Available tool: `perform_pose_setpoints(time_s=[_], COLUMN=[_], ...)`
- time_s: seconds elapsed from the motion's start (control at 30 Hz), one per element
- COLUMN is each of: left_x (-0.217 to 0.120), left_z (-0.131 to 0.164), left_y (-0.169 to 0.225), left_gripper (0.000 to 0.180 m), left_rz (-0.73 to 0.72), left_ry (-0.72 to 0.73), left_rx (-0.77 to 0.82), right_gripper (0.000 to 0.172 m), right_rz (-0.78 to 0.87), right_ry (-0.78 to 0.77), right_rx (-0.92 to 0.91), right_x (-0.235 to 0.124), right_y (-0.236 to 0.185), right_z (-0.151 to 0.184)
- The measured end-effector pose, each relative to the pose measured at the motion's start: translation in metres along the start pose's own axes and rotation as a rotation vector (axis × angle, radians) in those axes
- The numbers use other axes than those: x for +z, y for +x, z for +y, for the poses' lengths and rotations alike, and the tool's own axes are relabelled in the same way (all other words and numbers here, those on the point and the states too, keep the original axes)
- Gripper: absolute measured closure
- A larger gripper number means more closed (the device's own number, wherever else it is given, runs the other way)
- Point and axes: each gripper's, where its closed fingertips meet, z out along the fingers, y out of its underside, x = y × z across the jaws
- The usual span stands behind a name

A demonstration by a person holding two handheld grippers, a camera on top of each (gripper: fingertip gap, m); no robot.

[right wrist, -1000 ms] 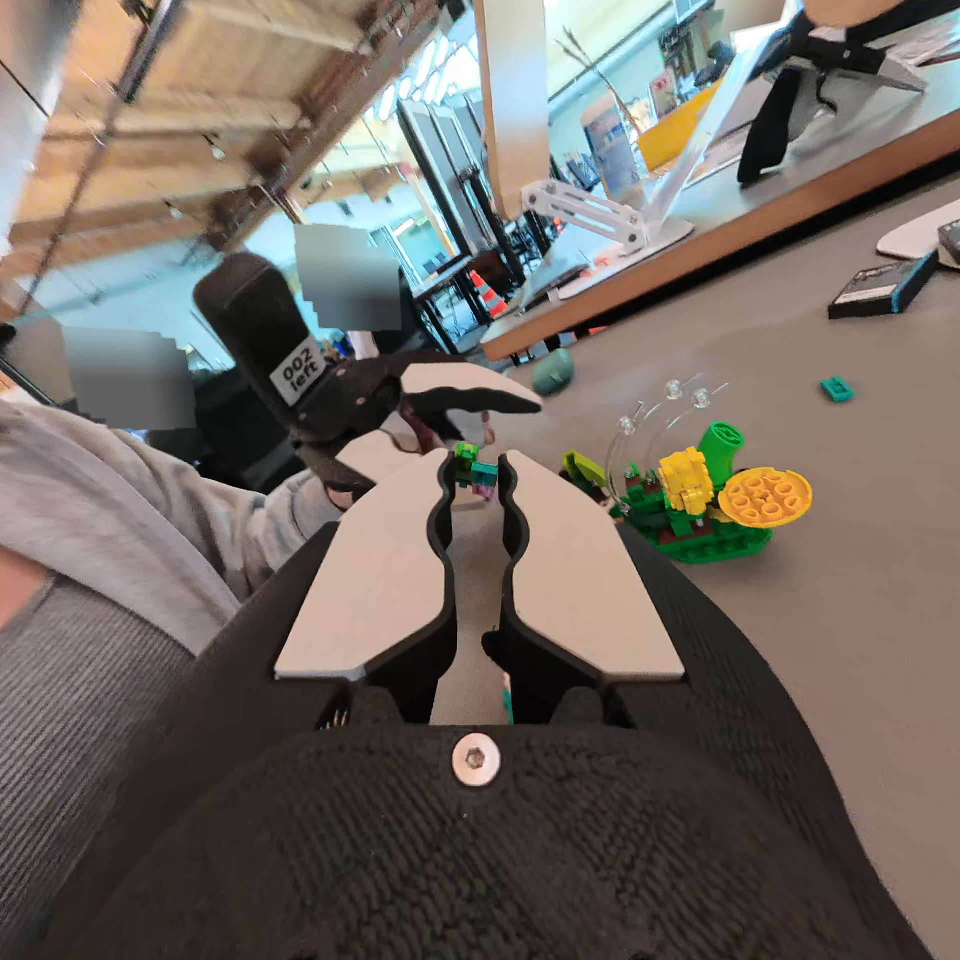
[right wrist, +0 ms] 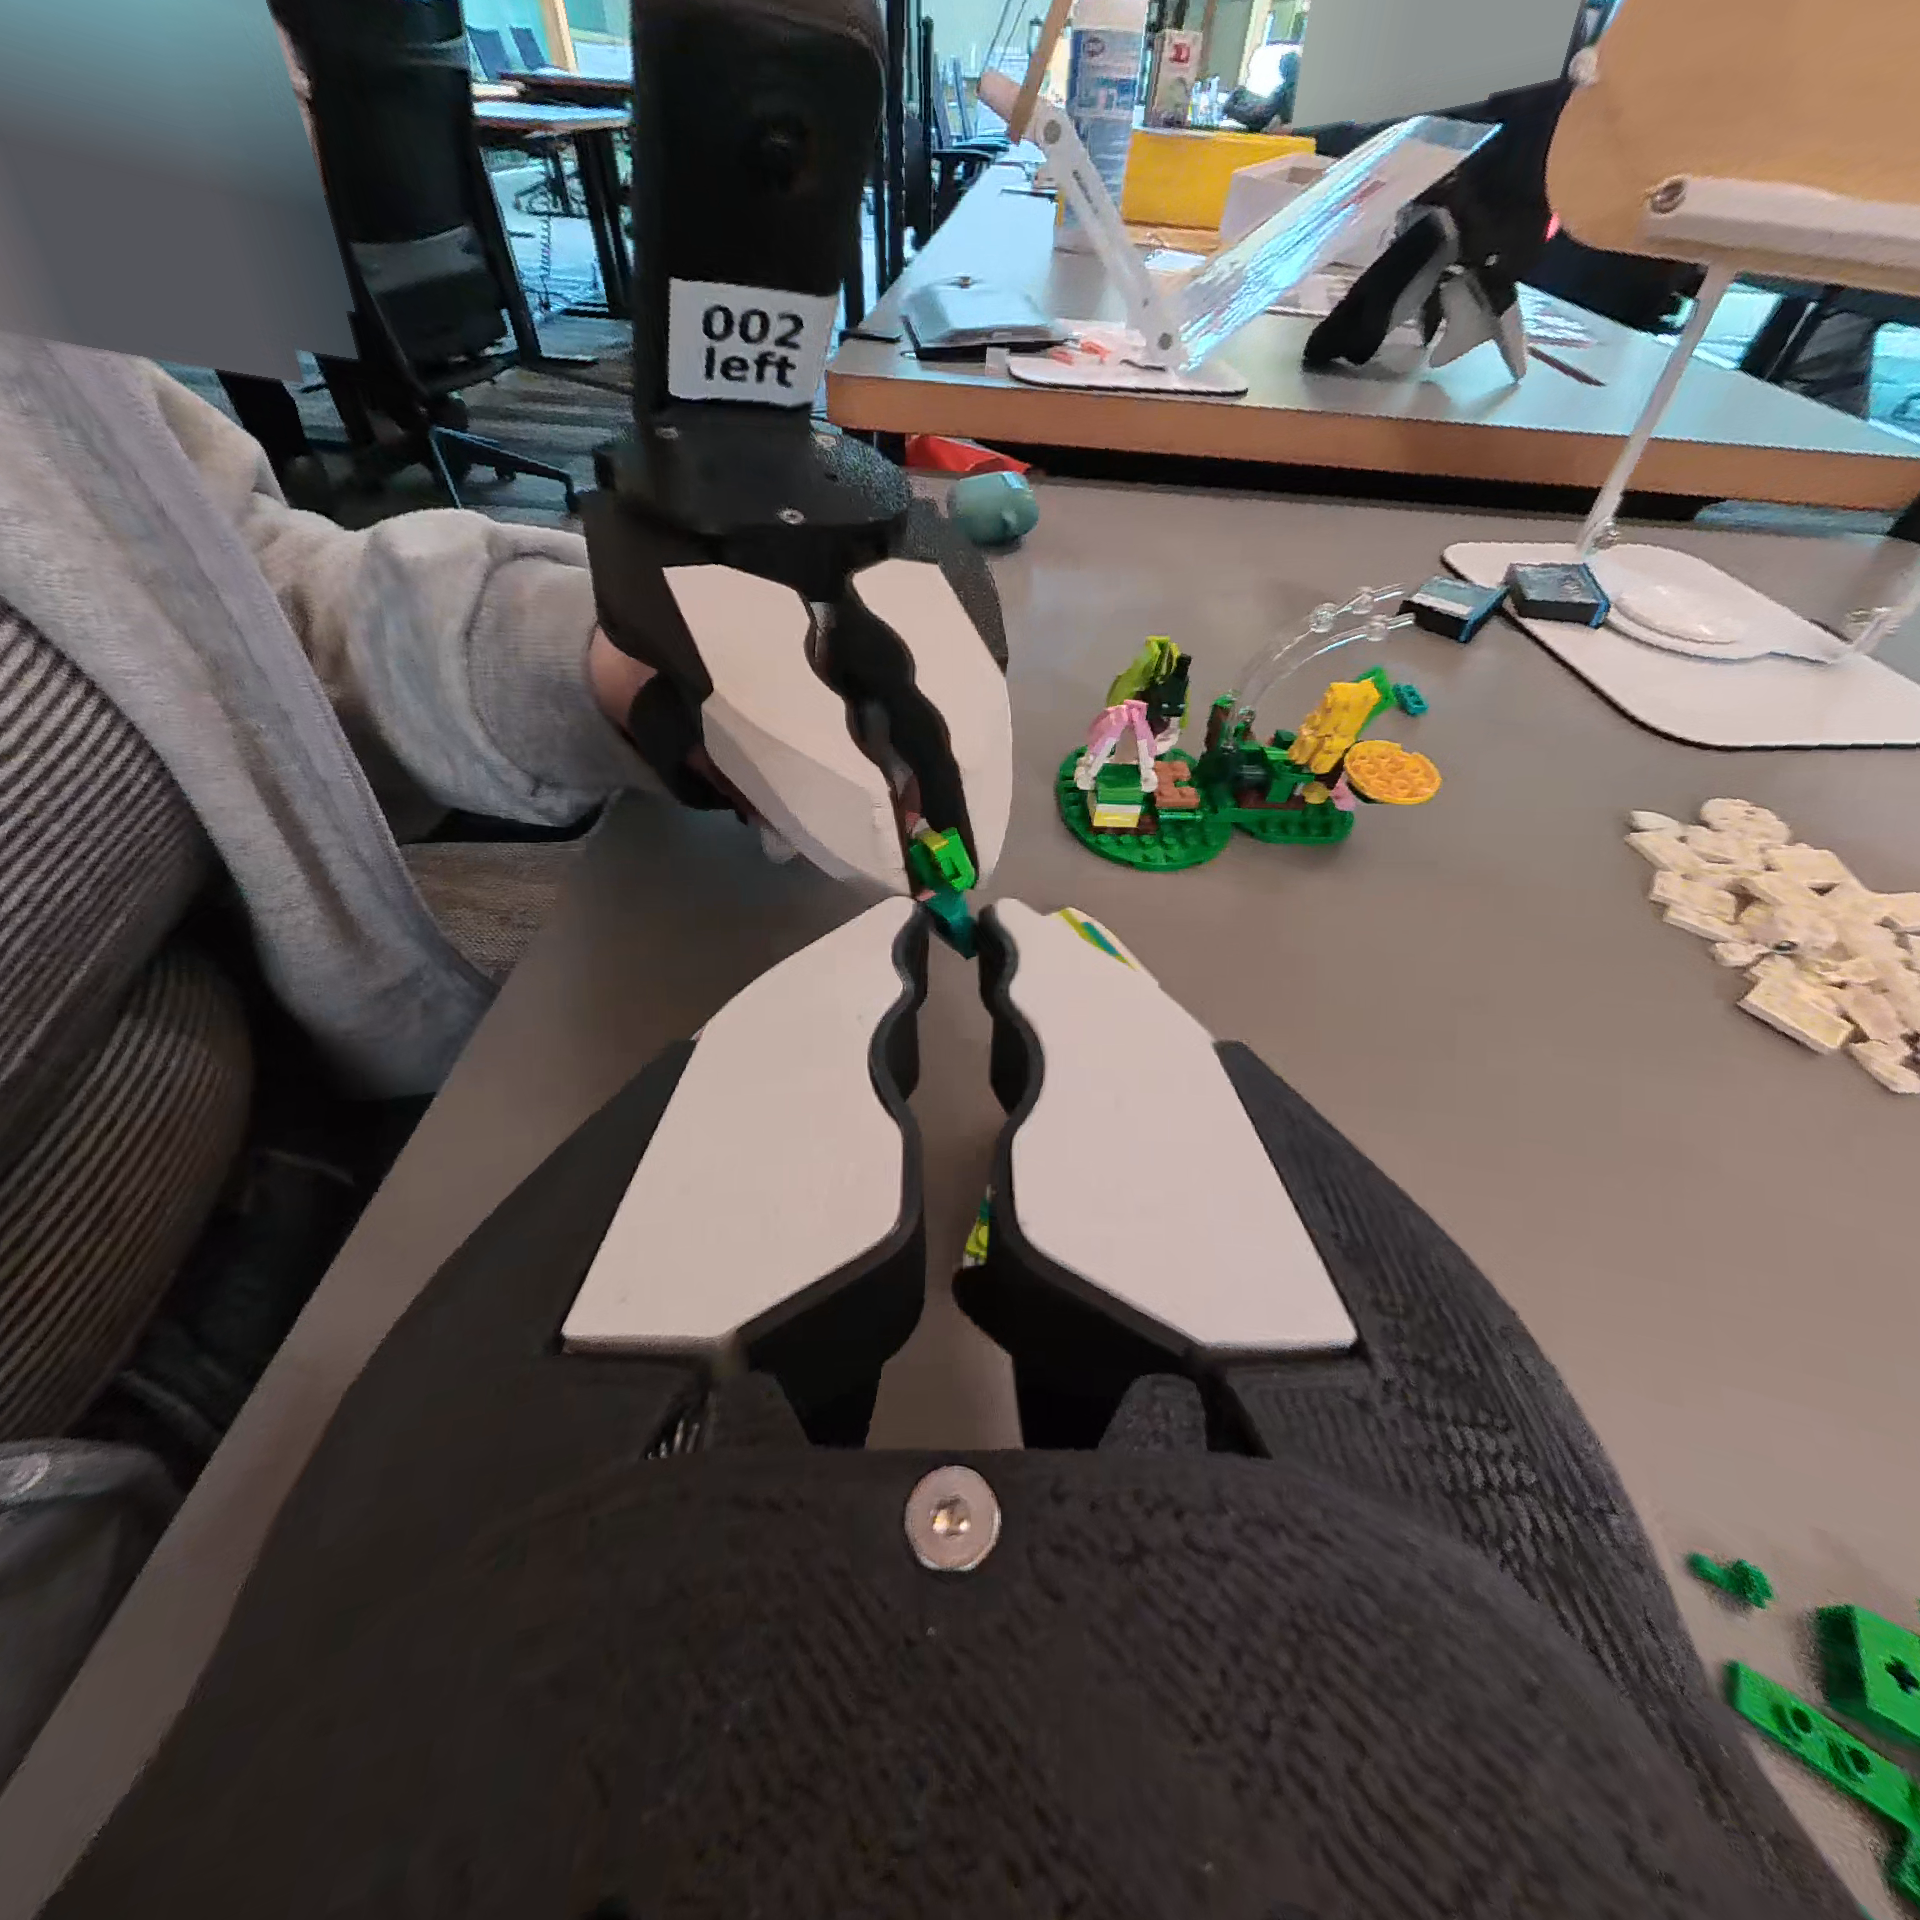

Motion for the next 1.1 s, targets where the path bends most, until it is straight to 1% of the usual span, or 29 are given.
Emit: perform_pose_setpoints(time_s=[0.07,0.17,0.27,0.33,0.4,0.53,0.57,0.63,0.7,0.77,0.8,0.83,0.87,0.97,1.07,1.1], left_x=[0.000,-0.001,-0.003,-0.004,-0.005,-0.008,-0.008,-0.007,-0.008,-0.009,-0.007,-0.005,-0.003,-0.003,-0.006,-0.006], left_z=[-0.005,-0.009,-0.010,-0.012,-0.013,-0.015,-0.013,-0.011,-0.009,-0.009,-0.006,-0.001,0.004,0.010,0.006,0.003], left_y=[-0.004,-0.013,-0.022,-0.026,-0.030,-0.034,-0.034,-0.031,-0.027,-0.022,-0.017,-0.013,-0.009,-0.008,-0.005,-0.006], left_gripper=[0.171,0.171,0.171,0.171,0.171,0.171,0.171,0.171,0.170,0.163,0.162,0.161,0.163,0.170,0.178,0.180], left_rz=[-0.015,-0.065,-0.132,-0.171,-0.206,-0.213,-0.208,-0.182,-0.177,-0.213,-0.205,-0.176,-0.145,-0.072,-0.020,-0.034], left_ry=[0.039,0.085,0.112,0.135,0.154,0.191,0.182,0.153,0.078,0.015,-0.016,-0.056,-0.084,-0.095,-0.069,-0.053], left_rx=[-0.058,-0.136,-0.150,-0.163,-0.182,-0.261,-0.251,-0.185,-0.013,0.194,0.260,0.285,0.278,0.160,0.107,0.107], right_gripper=[0.165,0.165,0.164,0.164,0.164,0.165,0.165,0.166,0.167,0.168,0.168,0.168,0.168,0.167,0.168,0.168], right_rz=[0.030,0.143,0.261,0.341,0.428,0.542,0.545,0.494,0.424,0.388,0.367,0.354,0.336,0.310,0.314,0.337], right_ry=[0.014,0.018,0.001,-0.006,-0.035,-0.074,-0.084,-0.087,-0.100,-0.142,-0.169,-0.186,-0.204,-0.243,-0.227,-0.222], right_rx=[-0.013,-0.105,-0.226,-0.315,-0.444,-0.646,-0.662,-0.625,-0.612,-0.665,-0.696,-0.730,-0.762,-0.842,-0.851,-0.860], right_x=[0.000,0.003,0.006,0.008,0.009,0.011,0.011,0.012,0.011,0.011,0.012,0.013,0.014,0.016,0.017,0.017], right_y=[0.004,0.013,0.020,0.023,0.026,0.027,0.026,0.024,0.019,0.015,0.012,0.009,0.006,0.001,-0.001,0.001], right_z=[-0.003,-0.007,-0.008,-0.011,-0.012,-0.014,-0.013,-0.010,-0.007,-0.002,0.002,0.005,0.007,0.014,0.011,0.009])
